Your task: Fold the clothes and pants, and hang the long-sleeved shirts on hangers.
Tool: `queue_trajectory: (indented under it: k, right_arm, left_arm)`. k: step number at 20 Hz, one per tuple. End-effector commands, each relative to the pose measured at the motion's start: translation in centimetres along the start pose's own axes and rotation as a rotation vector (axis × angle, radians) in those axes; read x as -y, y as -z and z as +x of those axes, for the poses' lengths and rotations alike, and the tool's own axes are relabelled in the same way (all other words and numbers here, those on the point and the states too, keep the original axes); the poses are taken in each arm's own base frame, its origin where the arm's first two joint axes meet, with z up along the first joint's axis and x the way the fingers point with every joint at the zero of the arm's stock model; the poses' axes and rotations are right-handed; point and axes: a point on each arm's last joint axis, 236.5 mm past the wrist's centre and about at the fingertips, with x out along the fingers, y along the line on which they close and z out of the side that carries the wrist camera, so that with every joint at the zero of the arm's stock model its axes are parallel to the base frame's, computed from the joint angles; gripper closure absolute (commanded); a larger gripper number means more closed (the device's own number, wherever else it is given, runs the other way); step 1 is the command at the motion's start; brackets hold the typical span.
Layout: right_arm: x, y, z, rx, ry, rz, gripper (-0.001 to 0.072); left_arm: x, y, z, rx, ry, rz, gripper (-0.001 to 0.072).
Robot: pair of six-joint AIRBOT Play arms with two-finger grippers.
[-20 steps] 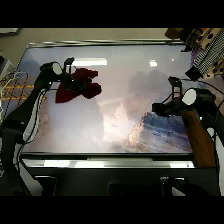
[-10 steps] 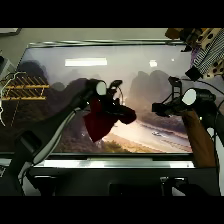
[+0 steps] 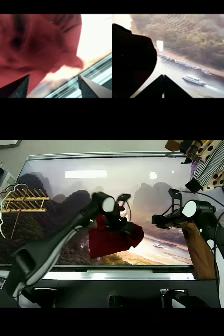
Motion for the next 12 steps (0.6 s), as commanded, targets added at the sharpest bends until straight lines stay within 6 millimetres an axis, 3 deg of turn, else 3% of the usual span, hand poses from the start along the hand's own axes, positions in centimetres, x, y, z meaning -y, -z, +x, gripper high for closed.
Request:
queue_trajectory:
  k: [1,4,6,8,12]
  right_arm:
    - [0.0,0.0,0.0,0.001,-0.001,0.000,0.0682]
    - [-0.2,-1.1,-0.1,0.047,-0.007,0.002,0.0683]
    - [-0.3,-1.8,-0.1,0.076,-0.009,0.002,0.0683]
    - [-0.3,-2.3,-0.1,0.096,-0.011,0.002,0.0683]
    - [-0.9,-2.1,-0.2,0.091,-0.036,0.015,0.0680]
  left_arm:
    - [-5.8,1.8,-7.1,0.003,-0.196,-0.034,0.0012]
    - [-10.0,3.1,-13.1,0.056,-0.340,-0.089,0.0012]
    - [-11.8,4.4,-15.8,0.086,-0.364,-0.133,0.0013]
    - [-14.1,6.7,-17.2,0.082,-0.376,-0.199,0.0013]
    - [-18.9,12.9,-16.9,0.074,-0.391,-0.345,0.0013]
